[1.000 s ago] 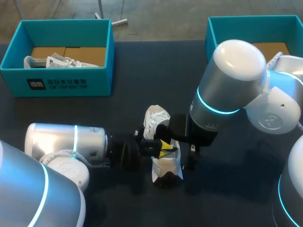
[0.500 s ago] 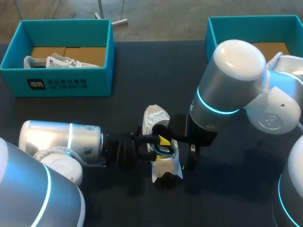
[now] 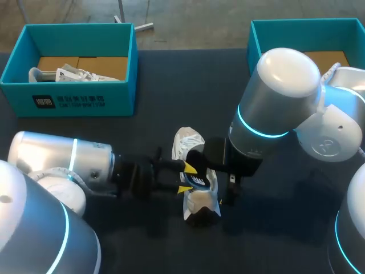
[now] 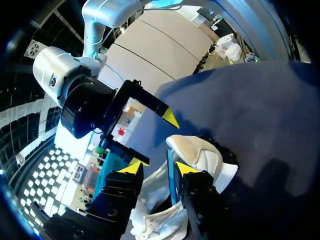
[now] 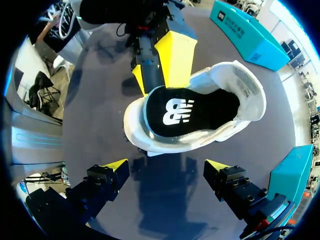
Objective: Take the shoe out of the shoebox, open the shoe tongue, remove and reinsert the insole, then place the shoe into the shoebox
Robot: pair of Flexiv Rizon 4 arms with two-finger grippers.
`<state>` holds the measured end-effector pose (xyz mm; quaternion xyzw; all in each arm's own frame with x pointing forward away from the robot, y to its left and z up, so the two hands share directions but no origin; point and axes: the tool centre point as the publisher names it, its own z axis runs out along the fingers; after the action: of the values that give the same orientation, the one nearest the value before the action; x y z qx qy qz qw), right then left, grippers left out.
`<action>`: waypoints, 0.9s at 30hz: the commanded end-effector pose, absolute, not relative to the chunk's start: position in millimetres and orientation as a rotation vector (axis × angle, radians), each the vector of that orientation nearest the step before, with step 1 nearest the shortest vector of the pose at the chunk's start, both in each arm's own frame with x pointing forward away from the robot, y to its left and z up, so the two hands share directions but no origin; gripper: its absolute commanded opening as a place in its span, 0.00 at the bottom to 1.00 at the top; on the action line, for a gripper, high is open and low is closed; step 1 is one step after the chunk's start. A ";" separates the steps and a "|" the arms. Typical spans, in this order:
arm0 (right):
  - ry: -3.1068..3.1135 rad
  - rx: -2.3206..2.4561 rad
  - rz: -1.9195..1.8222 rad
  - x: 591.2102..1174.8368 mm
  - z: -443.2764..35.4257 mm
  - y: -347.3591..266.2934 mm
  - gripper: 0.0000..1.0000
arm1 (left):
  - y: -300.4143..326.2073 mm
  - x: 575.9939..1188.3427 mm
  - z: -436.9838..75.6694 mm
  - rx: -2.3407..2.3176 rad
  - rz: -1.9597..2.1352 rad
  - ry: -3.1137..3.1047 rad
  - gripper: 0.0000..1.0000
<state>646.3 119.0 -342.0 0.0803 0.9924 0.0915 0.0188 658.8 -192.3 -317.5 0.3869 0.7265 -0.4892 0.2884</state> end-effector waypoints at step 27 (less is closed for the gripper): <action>3.079 0.250 0.283 645.9 -344.4 120.2 1.00 | -152.7 667.8 -310.2 1.123 -1.196 2.181 0.45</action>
<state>646.4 119.1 -342.0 0.0803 0.9924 0.0915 0.0188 667.6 -158.7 -321.7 0.3954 0.7761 -0.4369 0.2245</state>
